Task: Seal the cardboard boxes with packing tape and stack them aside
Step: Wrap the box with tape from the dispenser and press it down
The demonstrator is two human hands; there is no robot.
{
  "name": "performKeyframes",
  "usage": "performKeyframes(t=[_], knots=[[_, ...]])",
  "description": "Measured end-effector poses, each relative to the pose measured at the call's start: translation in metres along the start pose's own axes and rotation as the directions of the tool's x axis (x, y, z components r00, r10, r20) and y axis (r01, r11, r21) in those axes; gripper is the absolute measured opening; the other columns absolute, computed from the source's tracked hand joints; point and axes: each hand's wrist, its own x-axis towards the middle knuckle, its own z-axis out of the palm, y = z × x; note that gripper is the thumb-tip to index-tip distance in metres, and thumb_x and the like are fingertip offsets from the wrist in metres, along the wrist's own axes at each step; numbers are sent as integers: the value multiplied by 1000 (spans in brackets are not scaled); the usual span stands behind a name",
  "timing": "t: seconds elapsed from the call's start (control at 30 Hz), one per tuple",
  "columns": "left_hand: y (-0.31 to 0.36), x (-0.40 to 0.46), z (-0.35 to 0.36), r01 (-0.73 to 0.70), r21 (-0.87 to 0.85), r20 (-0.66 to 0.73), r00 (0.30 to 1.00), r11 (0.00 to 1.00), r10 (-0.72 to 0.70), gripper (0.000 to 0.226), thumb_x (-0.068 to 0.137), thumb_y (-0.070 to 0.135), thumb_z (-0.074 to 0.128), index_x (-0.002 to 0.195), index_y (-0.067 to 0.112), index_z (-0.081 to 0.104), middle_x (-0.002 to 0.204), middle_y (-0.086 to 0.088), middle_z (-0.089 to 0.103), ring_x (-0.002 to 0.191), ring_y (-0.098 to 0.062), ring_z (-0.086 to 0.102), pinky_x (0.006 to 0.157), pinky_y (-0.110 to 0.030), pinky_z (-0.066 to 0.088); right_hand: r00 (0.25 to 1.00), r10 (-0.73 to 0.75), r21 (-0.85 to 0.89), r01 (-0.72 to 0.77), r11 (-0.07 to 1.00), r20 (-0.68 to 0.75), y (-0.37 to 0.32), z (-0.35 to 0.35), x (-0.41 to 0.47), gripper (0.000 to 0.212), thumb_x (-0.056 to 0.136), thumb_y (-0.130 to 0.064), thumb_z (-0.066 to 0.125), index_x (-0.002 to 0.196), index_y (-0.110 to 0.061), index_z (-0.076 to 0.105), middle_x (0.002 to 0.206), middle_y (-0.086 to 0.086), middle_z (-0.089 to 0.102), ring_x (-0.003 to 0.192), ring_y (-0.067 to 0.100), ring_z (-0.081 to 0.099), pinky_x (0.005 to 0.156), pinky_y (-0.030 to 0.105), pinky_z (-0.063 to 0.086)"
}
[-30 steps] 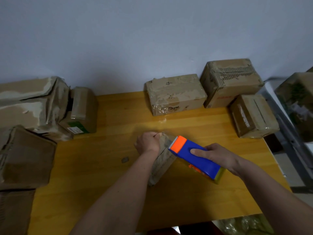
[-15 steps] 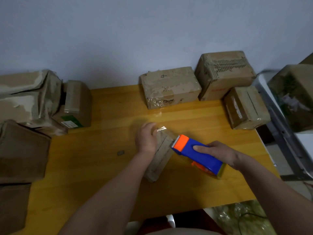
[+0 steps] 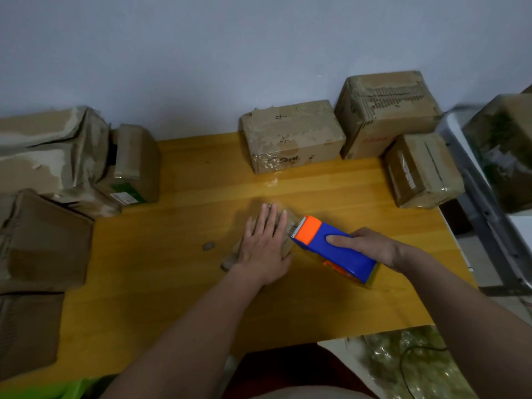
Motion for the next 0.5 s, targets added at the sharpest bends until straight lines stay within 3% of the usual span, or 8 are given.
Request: performKeyframes(t=[0.23, 0.33, 0.43, 0.5], knots=[[6, 1, 1, 63, 3, 24, 998, 998, -63, 88, 94, 62, 34, 152, 21, -17, 159, -4, -27, 146, -22, -25, 117, -52, 6, 998, 10, -79, -5, 997, 69, 15, -20, -11, 38, 82, -49, 63, 84, -12, 67, 69, 0, 73, 59, 12, 67, 55, 22, 48], [10, 0, 1, 98, -5, 15, 995, 995, -98, 87, 94, 63, 32, 152, 22, -18, 158, -3, -28, 145, -22, -26, 117, -52, 5, 994, 15, -32, -12, 999, 105, 27, -29, -19, 44, 77, -48, 66, 92, -7, 69, 76, 4, 75, 64, 15, 70, 54, 22, 50], [9, 1, -1, 101, -35, 33, 994, 994, -100, 91, 92, 69, 31, 152, 22, -19, 158, -3, -29, 145, -21, -26, 117, -53, 4, 995, 8, -79, 0, 997, 96, 25, -33, -15, 54, 74, -52, 68, 102, -5, 68, 87, 9, 75, 79, 24, 72, 62, 28, 56], [9, -1, -2, 118, -95, 44, 992, 988, -114, 92, 89, 75, 24, 153, 23, -17, 157, -1, -29, 145, -19, -26, 117, -54, 3, 997, 9, -136, 1, 991, 73, 20, -33, -14, 47, 79, -51, 66, 97, -8, 67, 79, 5, 75, 70, 18, 72, 59, 24, 56]])
